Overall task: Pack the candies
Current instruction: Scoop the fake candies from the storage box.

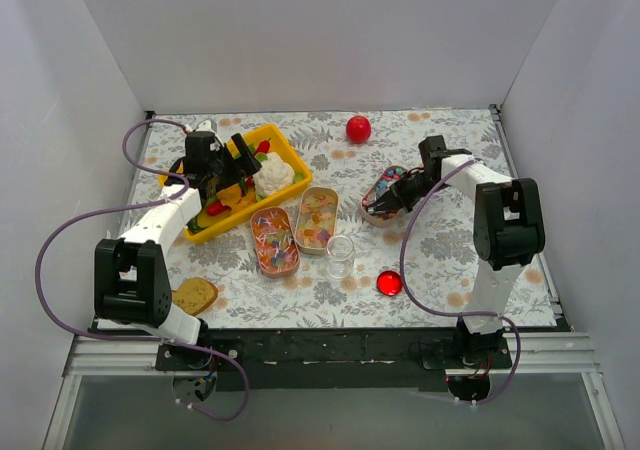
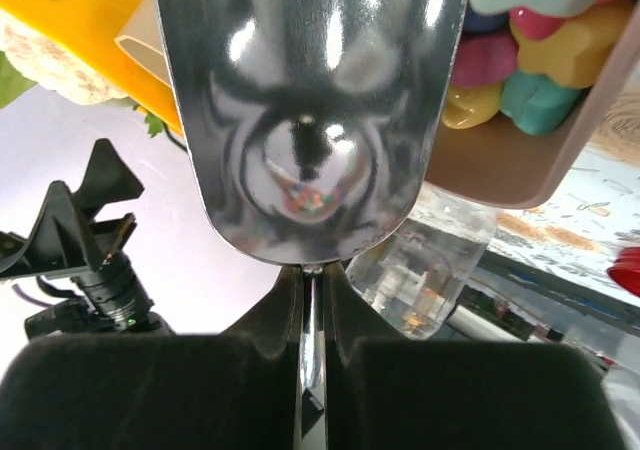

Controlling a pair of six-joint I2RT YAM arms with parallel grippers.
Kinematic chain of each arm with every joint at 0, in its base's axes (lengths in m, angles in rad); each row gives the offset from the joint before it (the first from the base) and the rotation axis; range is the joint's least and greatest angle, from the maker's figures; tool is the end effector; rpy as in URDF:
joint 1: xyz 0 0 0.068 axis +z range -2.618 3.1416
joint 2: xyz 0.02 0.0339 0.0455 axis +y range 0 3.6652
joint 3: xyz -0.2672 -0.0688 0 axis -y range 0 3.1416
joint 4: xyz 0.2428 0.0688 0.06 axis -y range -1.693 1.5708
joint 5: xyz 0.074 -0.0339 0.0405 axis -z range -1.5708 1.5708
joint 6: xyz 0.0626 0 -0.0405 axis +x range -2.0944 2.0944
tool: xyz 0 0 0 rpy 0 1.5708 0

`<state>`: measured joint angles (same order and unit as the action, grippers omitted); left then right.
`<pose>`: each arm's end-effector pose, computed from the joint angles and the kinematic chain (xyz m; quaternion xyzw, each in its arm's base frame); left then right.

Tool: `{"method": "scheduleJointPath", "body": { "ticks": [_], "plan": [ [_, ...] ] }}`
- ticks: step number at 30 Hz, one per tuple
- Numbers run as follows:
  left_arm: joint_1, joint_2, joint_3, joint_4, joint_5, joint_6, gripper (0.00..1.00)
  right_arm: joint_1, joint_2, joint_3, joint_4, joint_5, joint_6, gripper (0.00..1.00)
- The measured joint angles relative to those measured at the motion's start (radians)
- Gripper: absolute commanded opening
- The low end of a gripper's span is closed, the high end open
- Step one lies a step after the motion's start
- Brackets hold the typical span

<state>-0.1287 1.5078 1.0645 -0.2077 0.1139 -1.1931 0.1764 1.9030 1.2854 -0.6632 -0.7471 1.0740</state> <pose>0.3527 -0.0528 0.2477 -0.4322 0.7837 -0.3123 0.3185 0.3609 0.1075 0.1595 -0.3522 -0.8529 -0.3715 0.1023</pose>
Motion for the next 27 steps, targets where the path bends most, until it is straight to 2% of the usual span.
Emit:
{"method": "scheduleJointPath", "body": {
  "ticks": [14, 21, 27],
  "plan": [
    [0.0, -0.018, -0.024, 0.006, -0.026, 0.003, 0.98, -0.006, 0.1, 0.192, -0.185, 0.115, -0.18, 0.01],
    [0.0, -0.019, -0.026, 0.006, -0.029, 0.004, 0.98, -0.009, 0.124, 0.241, -0.217, 0.232, -0.243, 0.01],
    [0.0, -0.019, -0.029, 0.007, -0.034, 0.007, 0.98, -0.014, 0.142, 0.266, -0.22, 0.269, -0.281, 0.01]
  ]
}}
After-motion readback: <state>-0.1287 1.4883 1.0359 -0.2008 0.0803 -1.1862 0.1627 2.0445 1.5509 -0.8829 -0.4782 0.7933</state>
